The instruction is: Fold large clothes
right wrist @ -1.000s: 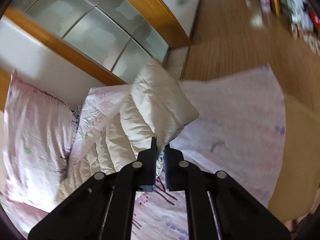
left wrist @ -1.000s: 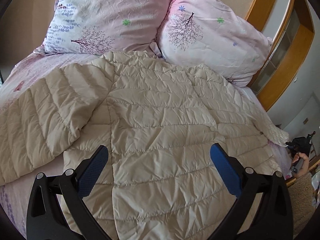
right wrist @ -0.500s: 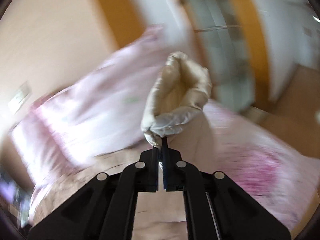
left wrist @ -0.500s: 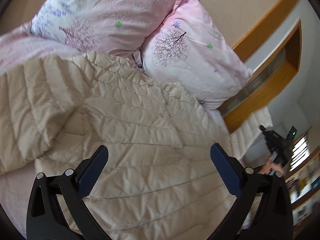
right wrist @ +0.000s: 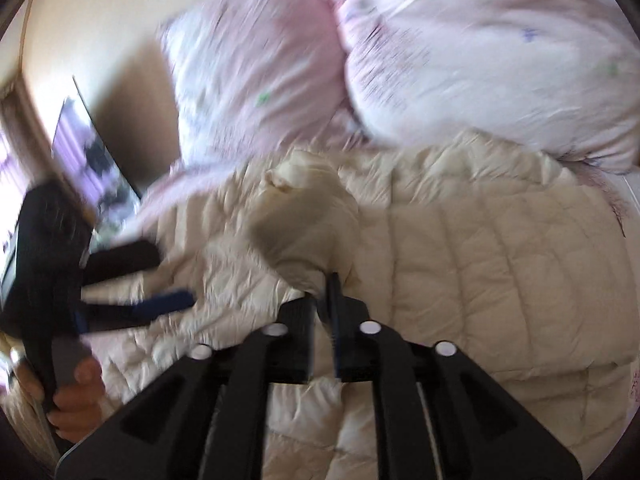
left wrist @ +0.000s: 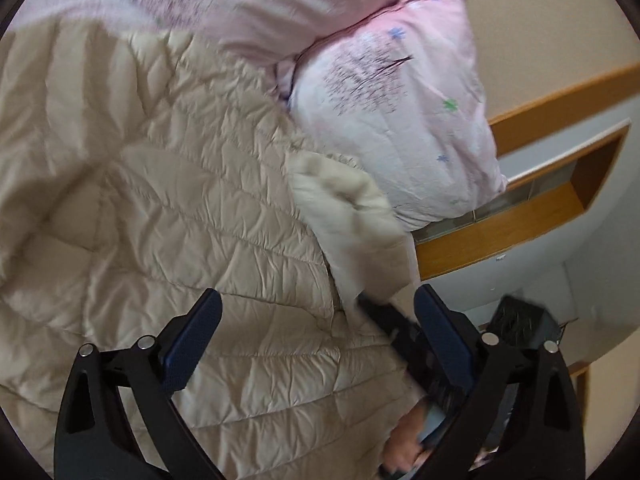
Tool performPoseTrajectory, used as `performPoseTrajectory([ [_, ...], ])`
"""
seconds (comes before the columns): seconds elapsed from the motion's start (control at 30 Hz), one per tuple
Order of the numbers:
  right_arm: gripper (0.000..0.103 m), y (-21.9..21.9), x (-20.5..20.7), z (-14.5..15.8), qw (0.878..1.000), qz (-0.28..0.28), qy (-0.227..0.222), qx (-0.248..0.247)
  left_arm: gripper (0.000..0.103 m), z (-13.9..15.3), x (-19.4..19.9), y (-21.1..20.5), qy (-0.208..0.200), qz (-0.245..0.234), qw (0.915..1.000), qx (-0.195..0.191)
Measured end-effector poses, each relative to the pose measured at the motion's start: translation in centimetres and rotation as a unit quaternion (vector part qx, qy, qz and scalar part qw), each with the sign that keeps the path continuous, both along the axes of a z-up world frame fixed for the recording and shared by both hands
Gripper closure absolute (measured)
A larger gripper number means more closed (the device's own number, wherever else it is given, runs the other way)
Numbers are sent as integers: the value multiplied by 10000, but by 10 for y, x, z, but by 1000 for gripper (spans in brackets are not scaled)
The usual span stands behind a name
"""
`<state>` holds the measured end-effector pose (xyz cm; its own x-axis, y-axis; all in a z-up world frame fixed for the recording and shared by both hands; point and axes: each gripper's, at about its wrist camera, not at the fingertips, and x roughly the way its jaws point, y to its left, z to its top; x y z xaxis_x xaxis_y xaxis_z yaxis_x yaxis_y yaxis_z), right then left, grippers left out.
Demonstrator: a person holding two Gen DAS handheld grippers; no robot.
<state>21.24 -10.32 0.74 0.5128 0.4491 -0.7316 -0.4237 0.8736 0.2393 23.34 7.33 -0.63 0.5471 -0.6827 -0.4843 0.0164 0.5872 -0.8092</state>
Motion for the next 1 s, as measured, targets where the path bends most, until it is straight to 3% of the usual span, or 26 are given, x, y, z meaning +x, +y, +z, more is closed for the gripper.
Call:
performPoseTrajectory([
  [0.03,37,-1,-4,1,10000,28,-82,-46,9,-4,3,-1,96,-22,9999,-58],
  [0.07,29,-2,-11,3,9998,52,-165,-42,10,-8,7,-4,201,-58,9997,-121],
  [0.17,29,-15,-21,11,9999,48,-128,106,14,-16,15,-10,442,-98,9988,-187],
  [0.33,29,-74,-11,20,9929,-784,234,859,26,-26,29,-14,764,62,9970,-38],
  [0.4,29,-101,-8,23,9864,-1222,245,1075,37,-31,37,-14,842,162,9963,33],
  [0.5,29,-135,-6,26,9745,-1803,214,1316,70,-33,48,-16,831,147,9964,84],
  [0.53,29,-146,-6,27,9702,-1977,190,1388,86,-33,51,-18,813,114,9966,105],
  [0.57,29,-152,-5,28,9676,-2081,169,1418,93,-31,54,-19,775,83,9968,165],
  [0.7,29,-174,-6,37,9602,-2416,-60,1399,96,-6,55,-6,266,195,9983,470],
  [0.77,29,-178,-5,38,9594,-2485,-137,1327,96,0,53,7,131,363,9969,689],
  [0.83,36,-176,-2,36,9611,-2470,-150,1231,96,-3,53,17,140,479,9941,958],
  [0.93,53,-162,14,27,9671,-2346,99,976,96,-17,51,27,365,585,9887,1327],
  [1.0,67,-151,27,14,9705,-2232,309,862,96,-28,51,29,505,525,9894,1253],
])
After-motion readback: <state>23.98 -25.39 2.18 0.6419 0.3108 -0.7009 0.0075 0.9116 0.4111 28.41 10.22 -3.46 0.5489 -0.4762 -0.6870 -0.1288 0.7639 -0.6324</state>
